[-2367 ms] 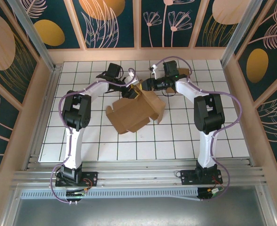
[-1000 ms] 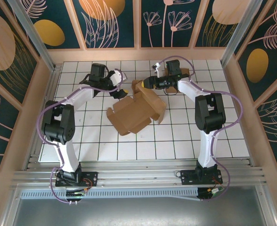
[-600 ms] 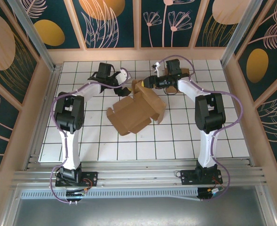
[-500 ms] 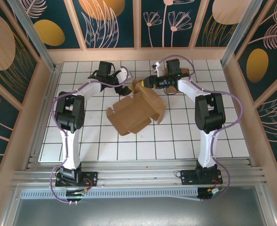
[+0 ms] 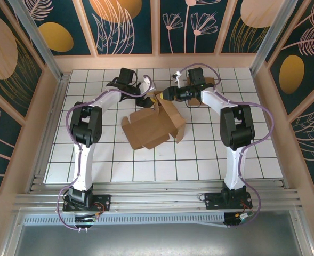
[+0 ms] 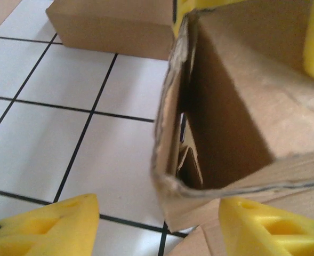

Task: Fold the paper box

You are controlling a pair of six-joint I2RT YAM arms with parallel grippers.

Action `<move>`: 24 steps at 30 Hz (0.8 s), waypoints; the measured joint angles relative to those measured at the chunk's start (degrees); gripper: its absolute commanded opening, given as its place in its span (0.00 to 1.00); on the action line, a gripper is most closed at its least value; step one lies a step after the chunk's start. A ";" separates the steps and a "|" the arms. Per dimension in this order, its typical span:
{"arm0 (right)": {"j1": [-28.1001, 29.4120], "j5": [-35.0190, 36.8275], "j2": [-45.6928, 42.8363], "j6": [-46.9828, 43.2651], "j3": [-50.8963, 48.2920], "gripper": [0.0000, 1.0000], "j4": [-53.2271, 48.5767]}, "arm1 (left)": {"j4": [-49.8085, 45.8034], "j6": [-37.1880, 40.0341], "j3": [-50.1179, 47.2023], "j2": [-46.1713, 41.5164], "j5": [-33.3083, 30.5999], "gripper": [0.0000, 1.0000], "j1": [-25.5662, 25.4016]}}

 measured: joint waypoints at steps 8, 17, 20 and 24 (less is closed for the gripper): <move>-0.59 -1.25 0.72 0.52 0.00 0.58 1.62 | -0.04 -0.68 1.40 1.16 0.61 0.46 -0.44; -1.68 -2.49 1.38 2.60 -0.90 0.58 6.01 | 2.95 -7.89 1.77 2.12 0.72 0.57 -1.29; -1.77 -3.32 1.38 3.54 -1.60 0.59 7.58 | 5.46 -10.86 1.25 2.29 0.15 0.61 -1.46; -1.73 -4.46 1.38 5.05 -2.64 0.59 10.08 | 10.49 -13.70 -1.84 2.27 0.39 0.54 -2.03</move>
